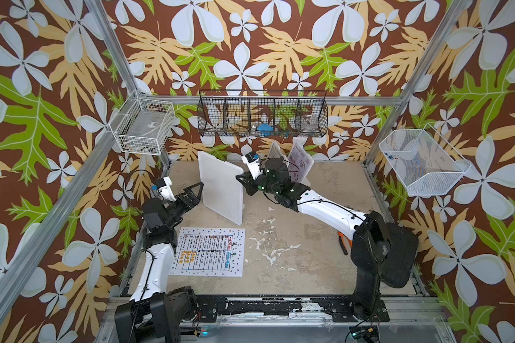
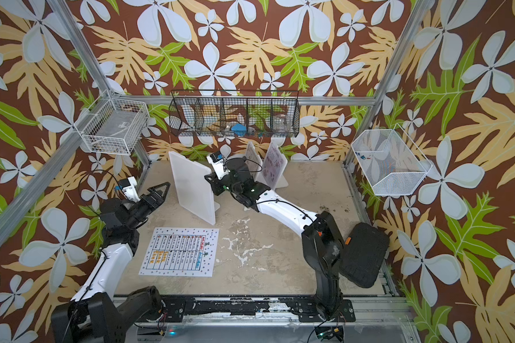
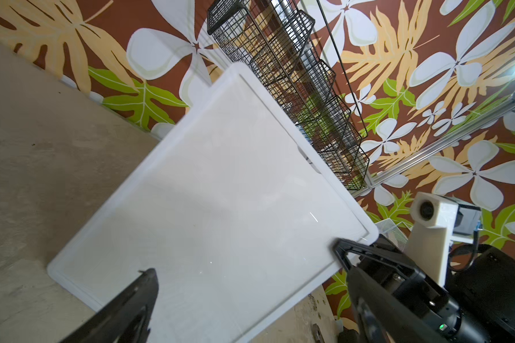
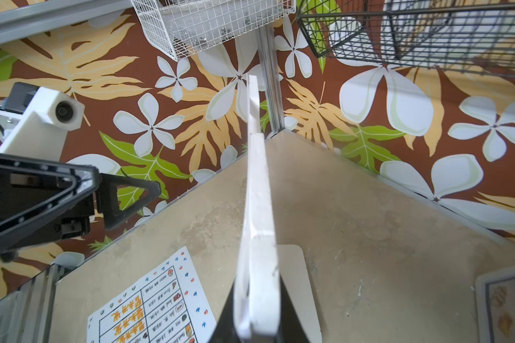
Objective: Insert the menus into the narrow rack
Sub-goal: Move the narrow rack to the center of the board.
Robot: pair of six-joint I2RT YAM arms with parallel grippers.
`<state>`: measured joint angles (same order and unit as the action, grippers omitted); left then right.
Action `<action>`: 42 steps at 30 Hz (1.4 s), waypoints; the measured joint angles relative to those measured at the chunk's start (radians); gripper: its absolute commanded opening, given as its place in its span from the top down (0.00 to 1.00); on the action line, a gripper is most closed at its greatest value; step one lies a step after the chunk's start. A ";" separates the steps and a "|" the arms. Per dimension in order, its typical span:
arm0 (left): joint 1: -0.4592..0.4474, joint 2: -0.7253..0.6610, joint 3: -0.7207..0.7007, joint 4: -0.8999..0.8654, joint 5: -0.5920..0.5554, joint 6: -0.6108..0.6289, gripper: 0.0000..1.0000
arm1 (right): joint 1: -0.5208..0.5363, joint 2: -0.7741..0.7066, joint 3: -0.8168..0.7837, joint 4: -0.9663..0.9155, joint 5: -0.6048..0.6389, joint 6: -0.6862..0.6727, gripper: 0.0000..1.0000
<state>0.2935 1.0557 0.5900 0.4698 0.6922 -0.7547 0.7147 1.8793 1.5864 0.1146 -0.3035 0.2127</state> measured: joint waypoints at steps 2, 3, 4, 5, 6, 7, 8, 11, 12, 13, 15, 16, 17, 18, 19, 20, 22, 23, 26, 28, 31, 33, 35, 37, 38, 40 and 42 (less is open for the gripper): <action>-0.011 -0.004 -0.001 -0.023 -0.016 0.019 0.00 | -0.043 -0.064 -0.087 0.014 -0.032 0.018 0.92; -0.023 -0.005 -0.002 -0.034 -0.027 0.027 0.00 | -0.064 -0.100 -0.133 0.019 -0.043 0.019 0.92; -0.037 -0.005 -0.001 -0.043 -0.028 0.035 0.00 | -0.083 -0.134 -0.175 0.027 -0.056 0.019 0.92; -0.056 -0.005 -0.001 -0.052 -0.031 0.047 0.00 | -0.100 -0.173 -0.220 0.033 -0.063 0.019 0.92; -0.078 -0.005 0.001 -0.062 -0.035 0.057 0.00 | -0.115 -0.212 -0.261 0.035 -0.071 0.014 0.93; -0.094 -0.005 0.002 -0.068 -0.037 0.063 0.00 | -0.126 -0.245 -0.296 0.035 -0.082 0.003 0.93; -0.113 -0.005 0.004 -0.074 -0.037 0.076 0.00 | -0.138 -0.282 -0.334 0.033 -0.095 -0.010 0.93; -0.150 -0.003 0.006 -0.079 -0.037 0.090 0.00 | -0.175 -0.386 -0.436 0.023 -0.141 -0.039 0.93; -0.160 -0.001 0.007 -0.082 -0.037 0.098 0.00 | -0.189 -0.420 -0.466 0.016 -0.157 -0.051 0.93; -0.170 0.001 0.008 -0.083 -0.040 0.101 0.00 | -0.202 -0.449 -0.489 0.008 -0.171 -0.064 0.92; -0.195 0.005 0.013 -0.092 -0.041 0.110 0.00 | -0.228 -0.512 -0.529 -0.021 -0.195 -0.096 0.92; -0.210 0.006 0.015 -0.094 -0.040 0.116 0.00 | -0.238 -0.537 -0.544 -0.036 -0.198 -0.112 0.92; -0.229 0.006 0.019 -0.097 -0.040 0.122 0.00 | -0.247 -0.563 -0.557 -0.052 -0.206 -0.132 0.91; -0.251 0.008 0.020 -0.096 -0.040 0.128 0.00 | -0.255 -0.584 -0.567 -0.066 -0.216 -0.153 0.91; -0.267 0.009 0.021 -0.095 -0.040 0.129 0.00 | -0.261 -0.600 -0.576 -0.079 -0.224 -0.172 0.91; -0.287 0.013 0.021 -0.095 -0.041 0.131 0.00 | -0.266 -0.615 -0.588 -0.090 -0.237 -0.190 0.91; -0.322 0.019 0.021 -0.097 -0.049 0.131 0.00 | -0.277 -0.640 -0.617 -0.101 -0.261 -0.220 0.91; -0.339 0.022 0.021 -0.097 -0.058 0.131 0.00 | -0.283 -0.655 -0.638 -0.101 -0.270 -0.226 0.91; -0.367 0.023 0.018 -0.095 -0.073 0.130 0.00 | -0.301 -0.700 -0.709 -0.066 -0.294 -0.239 0.91; -0.375 0.023 0.014 -0.092 -0.086 0.129 0.00 | -0.321 -0.716 -0.747 -0.023 -0.327 -0.239 0.89; -0.381 0.034 0.014 -0.090 -0.093 0.126 0.00 | -0.363 -0.714 -0.772 0.023 -0.360 -0.214 0.83; -0.383 0.047 0.019 -0.092 -0.093 0.123 0.00 | -0.385 -0.703 -0.774 0.041 -0.372 -0.197 0.79; -0.384 0.058 0.024 -0.091 -0.093 0.122 0.00 | -0.395 -0.691 -0.781 0.016 -0.373 -0.197 0.78; -0.385 0.071 0.034 -0.091 -0.093 0.122 0.00 | -0.400 -0.675 -0.788 -0.014 -0.378 -0.187 0.78; -0.386 0.076 0.039 -0.091 -0.093 0.122 0.00 | -0.400 -0.671 -0.787 -0.017 -0.379 -0.187 0.78; -0.386 0.082 0.045 -0.090 -0.093 0.122 0.00 | -0.400 -0.663 -0.785 -0.013 -0.381 -0.183 0.77; -0.386 0.085 0.048 -0.091 -0.093 0.122 0.00 | -0.401 -0.655 -0.780 -0.016 -0.382 -0.168 0.74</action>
<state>-0.0929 1.1412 0.6384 0.3790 0.5995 -0.6327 0.3138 1.2243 0.8059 0.0990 -0.6857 0.0448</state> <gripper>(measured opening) 0.996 0.227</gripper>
